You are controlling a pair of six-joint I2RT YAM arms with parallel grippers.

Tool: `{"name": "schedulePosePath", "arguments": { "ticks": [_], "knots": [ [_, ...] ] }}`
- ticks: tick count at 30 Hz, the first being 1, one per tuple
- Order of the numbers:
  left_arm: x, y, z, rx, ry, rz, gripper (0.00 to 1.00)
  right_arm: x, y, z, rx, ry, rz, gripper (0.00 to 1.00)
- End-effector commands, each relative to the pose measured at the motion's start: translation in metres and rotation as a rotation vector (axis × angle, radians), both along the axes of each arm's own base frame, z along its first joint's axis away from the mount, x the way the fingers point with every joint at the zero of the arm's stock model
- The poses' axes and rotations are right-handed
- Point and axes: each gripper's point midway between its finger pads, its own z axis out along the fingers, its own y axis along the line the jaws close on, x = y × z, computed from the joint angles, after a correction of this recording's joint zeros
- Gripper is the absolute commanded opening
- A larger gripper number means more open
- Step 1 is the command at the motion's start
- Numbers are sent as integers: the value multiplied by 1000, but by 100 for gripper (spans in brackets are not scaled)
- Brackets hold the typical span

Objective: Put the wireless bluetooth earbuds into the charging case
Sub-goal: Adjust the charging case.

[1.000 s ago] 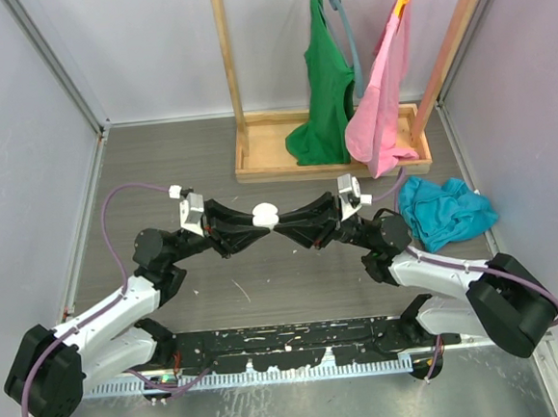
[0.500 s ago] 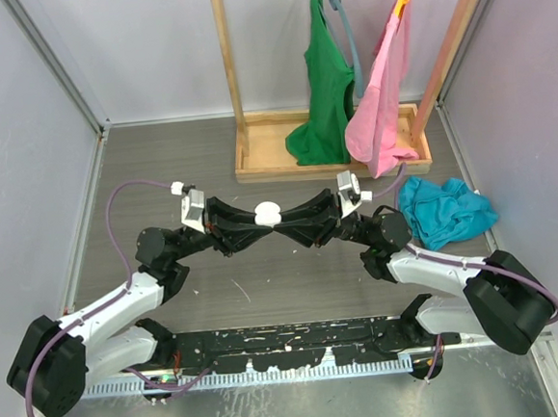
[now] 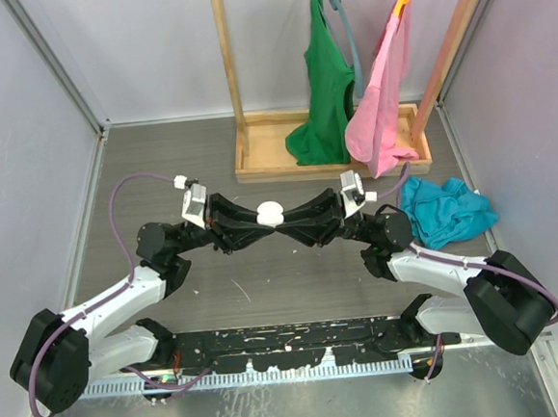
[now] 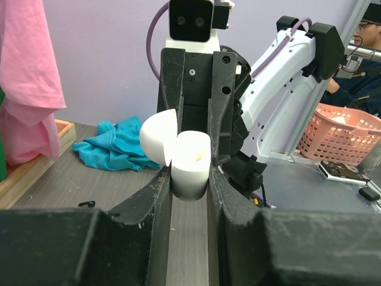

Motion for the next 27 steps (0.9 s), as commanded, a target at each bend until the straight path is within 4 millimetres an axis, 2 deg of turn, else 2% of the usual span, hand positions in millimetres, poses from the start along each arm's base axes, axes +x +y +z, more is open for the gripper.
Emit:
{"name": "schedulePosePath", "arguments": {
  "ticks": [1, 5, 10, 12, 27],
  "knots": [
    [-3, -12, -16, 70, 79, -53, 15, -33, 11, 10, -18, -84, 148, 12],
    [-2, -9, -18, 83, 79, -18, 24, -31, 9, 10, -24, -86, 124, 5],
    [-2, 2, -16, 80, 50, 50, 40, -27, 6, 10, -27, -83, 88, 2],
    [-3, 6, -14, 77, 33, 66, 43, -25, 5, 10, -26, -75, 76, 1],
    [-5, 22, -8, 57, 11, 124, 44, -24, 3, 10, -20, -67, 63, 1]
  ]
}}
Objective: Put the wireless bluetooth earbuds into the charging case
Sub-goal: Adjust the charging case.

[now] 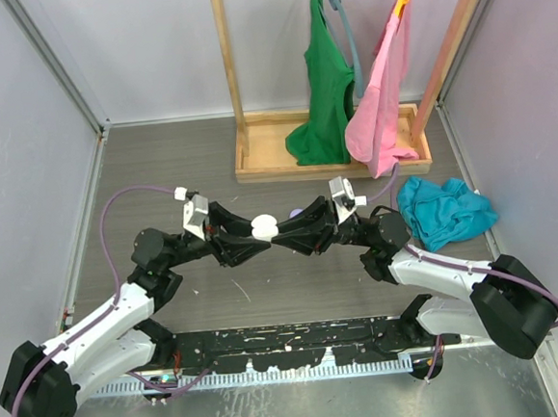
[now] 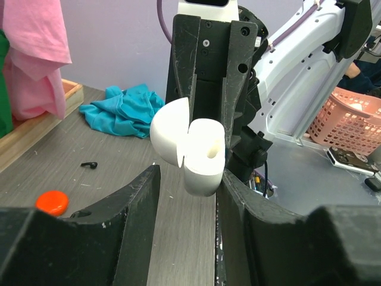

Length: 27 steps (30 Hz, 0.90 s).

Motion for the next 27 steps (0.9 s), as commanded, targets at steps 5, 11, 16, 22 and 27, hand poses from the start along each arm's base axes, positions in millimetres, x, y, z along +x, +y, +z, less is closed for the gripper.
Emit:
{"name": "schedulePosePath", "arguments": {
  "ticks": [5, 11, 16, 22, 27],
  "knots": [
    [5, 10, 13, -37, -41, 52, 41, -10, -5, 24, 61, -86, 11, 1],
    [3, 10, 14, -34, -47, 39, 20, -9, -5, 20, 45, -81, 7, 1],
    [2, 6, 12, -17, -45, 9, 6, -7, -1, 17, 19, -67, 19, 17],
    [3, 4, 12, -9, -39, -3, 4, -7, 2, 16, 9, -47, 48, 30],
    [3, 3, 11, -4, -34, -13, 4, -8, 4, 18, 16, -40, 63, 35]
  ]
}}
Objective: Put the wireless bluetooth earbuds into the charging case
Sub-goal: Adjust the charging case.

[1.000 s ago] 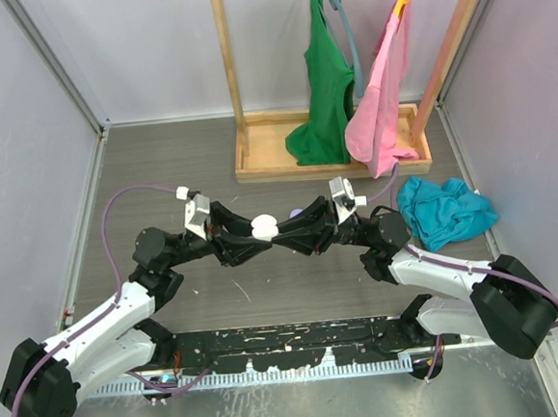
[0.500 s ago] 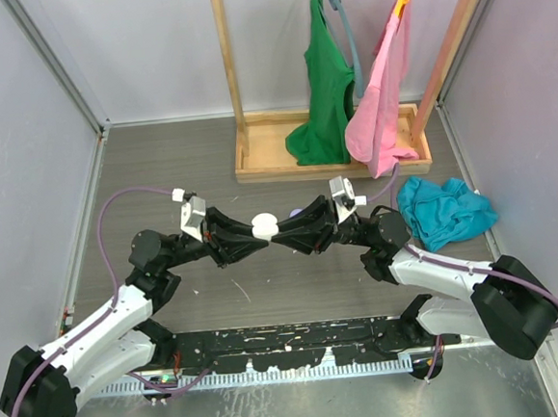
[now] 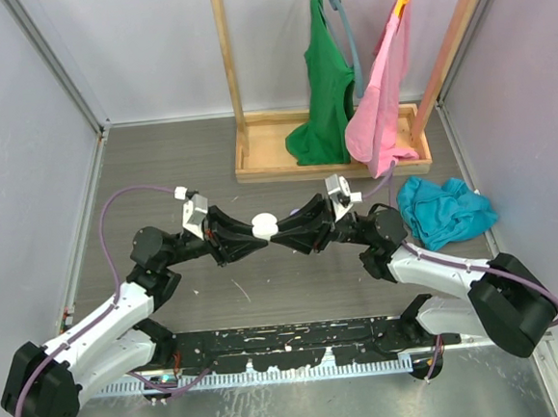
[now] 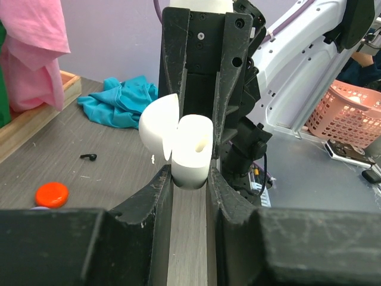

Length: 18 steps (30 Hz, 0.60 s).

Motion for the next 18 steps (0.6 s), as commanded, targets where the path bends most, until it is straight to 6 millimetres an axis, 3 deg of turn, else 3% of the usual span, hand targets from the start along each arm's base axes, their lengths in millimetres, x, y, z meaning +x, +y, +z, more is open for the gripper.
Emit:
{"name": "schedulePosePath", "arguments": {
  "ticks": [1, 7, 11, 18],
  "knots": [
    [4, -1, 18, -29, -41, 9, 4, -14, 2, 26, 51, -66, 71, 36],
    [5, -2, 17, -28, -36, 1, 4, -16, 4, 29, 60, -62, 96, 37],
    [5, -3, 17, -29, -33, 0, 5, -18, 4, 28, 59, -63, 109, 30],
    [12, -1, 4, 19, 1, 47, 24, -10, 1, 16, 31, -91, 44, 10]
  ]
}}
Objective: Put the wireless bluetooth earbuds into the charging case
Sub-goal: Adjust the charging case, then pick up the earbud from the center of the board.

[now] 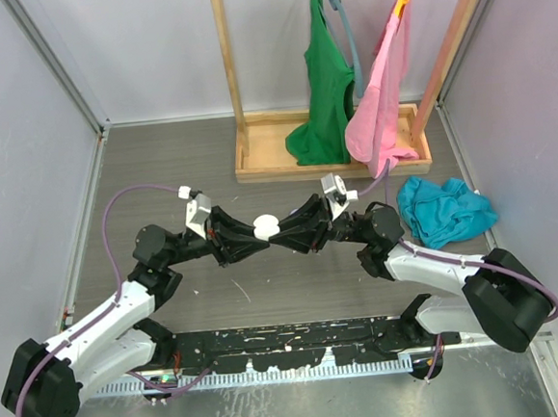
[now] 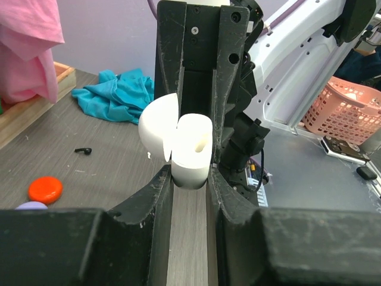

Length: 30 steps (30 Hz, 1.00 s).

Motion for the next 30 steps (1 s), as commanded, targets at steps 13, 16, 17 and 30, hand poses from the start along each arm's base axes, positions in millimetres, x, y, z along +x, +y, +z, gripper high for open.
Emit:
{"name": "schedulePosePath", "arguments": {
  "ticks": [13, 16, 17, 30],
  "knots": [
    [49, 42, -57, 249, 235, 443, 63, 25, -21, -25, -96, -217, -247, 1],
    [65, 60, -74, 333, 319, 593, 64, 40, -29, -46, -163, -237, -346, 2],
    [70, 67, -82, 370, 348, 644, 65, 44, -31, -53, -179, -242, -375, 2],
    [137, 122, -155, 825, 615, 1015, 65, 67, -51, -99, -271, -231, -544, 2]
  ]
}}
